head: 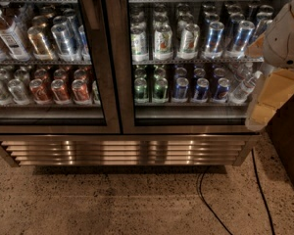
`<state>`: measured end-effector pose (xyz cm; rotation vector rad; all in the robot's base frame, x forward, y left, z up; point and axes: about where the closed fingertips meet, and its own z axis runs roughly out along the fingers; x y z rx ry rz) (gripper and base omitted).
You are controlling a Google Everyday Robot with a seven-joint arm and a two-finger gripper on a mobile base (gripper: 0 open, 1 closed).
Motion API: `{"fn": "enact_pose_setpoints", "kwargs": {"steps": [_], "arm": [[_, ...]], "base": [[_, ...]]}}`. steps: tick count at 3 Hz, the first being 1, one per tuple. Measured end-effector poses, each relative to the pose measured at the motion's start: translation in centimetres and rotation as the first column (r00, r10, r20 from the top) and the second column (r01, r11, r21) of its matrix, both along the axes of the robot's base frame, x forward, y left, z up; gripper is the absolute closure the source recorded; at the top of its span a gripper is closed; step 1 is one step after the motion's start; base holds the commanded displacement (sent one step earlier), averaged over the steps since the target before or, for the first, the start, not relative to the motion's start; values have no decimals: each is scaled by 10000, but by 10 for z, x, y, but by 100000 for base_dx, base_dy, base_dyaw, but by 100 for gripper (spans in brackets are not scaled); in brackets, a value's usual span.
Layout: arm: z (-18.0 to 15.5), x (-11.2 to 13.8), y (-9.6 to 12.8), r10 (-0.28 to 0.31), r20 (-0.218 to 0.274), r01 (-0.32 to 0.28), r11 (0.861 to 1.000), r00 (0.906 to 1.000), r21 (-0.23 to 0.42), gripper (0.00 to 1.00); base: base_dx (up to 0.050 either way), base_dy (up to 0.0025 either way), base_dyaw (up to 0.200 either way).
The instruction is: Open left fridge door
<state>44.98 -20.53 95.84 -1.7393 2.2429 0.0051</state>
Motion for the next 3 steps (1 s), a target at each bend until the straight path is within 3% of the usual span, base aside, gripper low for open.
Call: {"fn": "enact_pose_setpoints", "kwargs": {"steps": [1,2,3], "arm": [[-38,18,57,1000,-840,-884,9873,9914,1322,0],[-43,29,110,2139,-790,-1743,9215,9736,3471,0],[-55,41,132,2427,-529,-1648,7874,9687,5940,0]], "base": [[0,0,0],[0,0,0],[0,0,0]]}}
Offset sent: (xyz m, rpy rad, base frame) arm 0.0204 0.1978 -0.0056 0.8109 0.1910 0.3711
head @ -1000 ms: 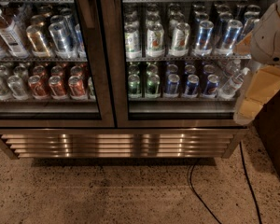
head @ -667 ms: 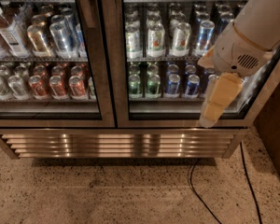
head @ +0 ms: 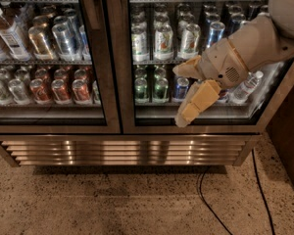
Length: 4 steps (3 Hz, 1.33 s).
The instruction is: Open left fridge door
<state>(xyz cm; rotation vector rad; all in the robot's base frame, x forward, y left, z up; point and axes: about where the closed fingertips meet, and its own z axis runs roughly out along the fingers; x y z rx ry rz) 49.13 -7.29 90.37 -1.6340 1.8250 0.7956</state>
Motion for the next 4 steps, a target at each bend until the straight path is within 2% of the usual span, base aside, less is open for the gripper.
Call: {"fn": "enact_pose_setpoints", "kwargs": {"steps": [1,2,3,4], "arm": [[-18,2,9,-483,-541,626,9499,9974,3062,0],[4,-3,8,-793,-783,1054,8974,9938,4285,0],[5,-4,8,-760,-775,1020,8981,9941,4278,0],[11,-2,15,-302,-880,729,8405,9957,5369,0]], "base": [[0,0,0],[0,0,0],[0,0,0],[0,0,0]]}}
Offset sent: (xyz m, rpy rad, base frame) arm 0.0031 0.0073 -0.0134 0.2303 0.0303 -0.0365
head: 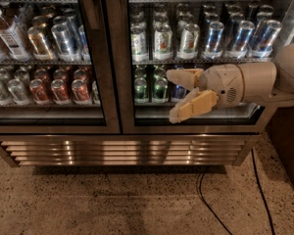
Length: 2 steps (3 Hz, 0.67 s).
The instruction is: Open left fridge door
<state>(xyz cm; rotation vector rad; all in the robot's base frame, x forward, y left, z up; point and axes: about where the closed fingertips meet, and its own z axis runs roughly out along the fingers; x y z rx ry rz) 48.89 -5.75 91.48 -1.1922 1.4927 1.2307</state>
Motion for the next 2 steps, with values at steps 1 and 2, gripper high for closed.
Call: {"fn": "enact_pose_setpoints", "kwargs": {"steps": [1,2], "arm": [[44,-12,13,313,675,-404,9896,9972,1380,0],[44,-12,13,313,677,-404,9896,9972,1379,0]], "base": [[0,0,0],[0,0,0]]}}
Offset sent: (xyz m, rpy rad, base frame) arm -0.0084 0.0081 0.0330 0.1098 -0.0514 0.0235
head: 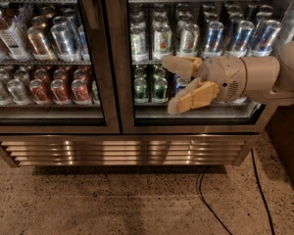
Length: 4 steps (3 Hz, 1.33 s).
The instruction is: Open left fridge door
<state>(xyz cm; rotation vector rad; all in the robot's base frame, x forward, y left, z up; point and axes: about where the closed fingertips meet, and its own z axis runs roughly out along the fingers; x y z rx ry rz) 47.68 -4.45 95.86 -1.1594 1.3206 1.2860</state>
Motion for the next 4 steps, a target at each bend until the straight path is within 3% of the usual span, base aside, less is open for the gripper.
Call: {"fn": "enact_pose_setpoints", "kwargs": {"steps": [1,2,3,4], "arm": [[-5,-2,-1,-251,958,283,9991,9951,-315,0],[-7,-12,0,-179,2559,315,9983,9665,-492,0],[-7,-12,0,-178,2557,314,9983,9666,-490,0],[0,-1,1,-230,2085,262,9996,9777,-128,0]], "base": [[0,0,0],[0,0,0],[0,0,0],[0,0,0]]}}
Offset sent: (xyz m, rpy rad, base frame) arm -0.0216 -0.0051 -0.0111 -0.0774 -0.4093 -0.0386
